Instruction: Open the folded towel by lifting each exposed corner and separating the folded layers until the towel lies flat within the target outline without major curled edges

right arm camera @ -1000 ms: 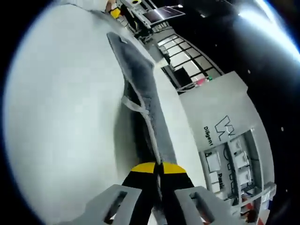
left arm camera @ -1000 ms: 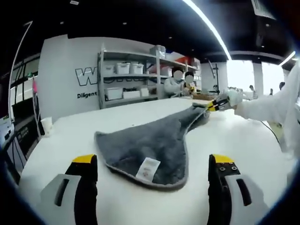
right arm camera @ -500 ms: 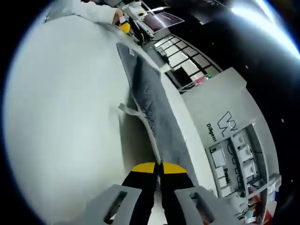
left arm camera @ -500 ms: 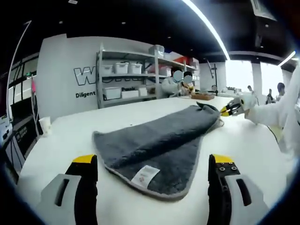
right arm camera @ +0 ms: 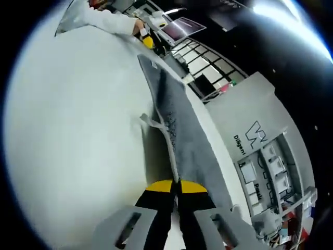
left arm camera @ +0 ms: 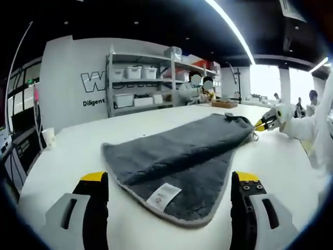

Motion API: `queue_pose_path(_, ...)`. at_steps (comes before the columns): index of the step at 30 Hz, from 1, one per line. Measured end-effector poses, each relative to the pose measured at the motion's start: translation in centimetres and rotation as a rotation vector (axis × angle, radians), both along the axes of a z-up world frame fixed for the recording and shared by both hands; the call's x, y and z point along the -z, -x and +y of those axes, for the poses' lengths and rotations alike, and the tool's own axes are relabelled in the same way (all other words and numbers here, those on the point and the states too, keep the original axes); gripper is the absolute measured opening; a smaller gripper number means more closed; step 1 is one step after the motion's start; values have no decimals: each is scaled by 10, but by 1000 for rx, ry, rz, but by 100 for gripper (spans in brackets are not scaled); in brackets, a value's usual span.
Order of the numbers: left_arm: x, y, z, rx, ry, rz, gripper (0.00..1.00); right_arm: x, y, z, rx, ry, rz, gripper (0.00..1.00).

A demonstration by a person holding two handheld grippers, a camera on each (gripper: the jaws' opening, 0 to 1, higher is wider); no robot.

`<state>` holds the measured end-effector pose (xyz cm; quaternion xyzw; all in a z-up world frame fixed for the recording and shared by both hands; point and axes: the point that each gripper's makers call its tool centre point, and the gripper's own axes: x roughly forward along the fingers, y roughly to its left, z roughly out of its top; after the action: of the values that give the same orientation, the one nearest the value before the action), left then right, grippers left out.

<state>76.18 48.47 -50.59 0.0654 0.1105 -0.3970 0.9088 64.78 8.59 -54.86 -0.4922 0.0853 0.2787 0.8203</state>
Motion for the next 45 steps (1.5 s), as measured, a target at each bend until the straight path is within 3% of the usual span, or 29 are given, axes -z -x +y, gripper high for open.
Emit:
queue_pose_path(10,7,0,-1,4,-12,18,96,8,8,1,26,-38,18,0)
queue_pose_path(16,9,0,-2,5,-15,23,96,9,15,-4,62,-209,75,2)
queue_pose_path(18,9,0,-2,6,-15,25,96,4,17,-10,94,-290,82,9)
queue_pose_path(20,9,0,-2,6,-15,25,96,-1,20,-18,147,-441,109,20)
queue_pose_path(24,9,0,-1,5,-14,26,96,-15,24,-32,191,-653,110,35)
queue_pose_path(28,10,1,-2,7,-8,31,96,-31,23,-56,256,-758,28,58)
queue_pose_path(31,12,1,-3,9,-4,38,96,-41,22,-75,308,-862,-28,66)
queue_pose_path(36,17,0,0,5,9,52,96,-42,21,-99,393,-914,-71,75)
queue_pose_path(41,17,-1,8,-10,48,64,97,-46,22,-107,418,-948,-96,88)
queue_pose_path(45,6,2,2,24,118,49,97,-45,23,-108,434,-954,-94,97)
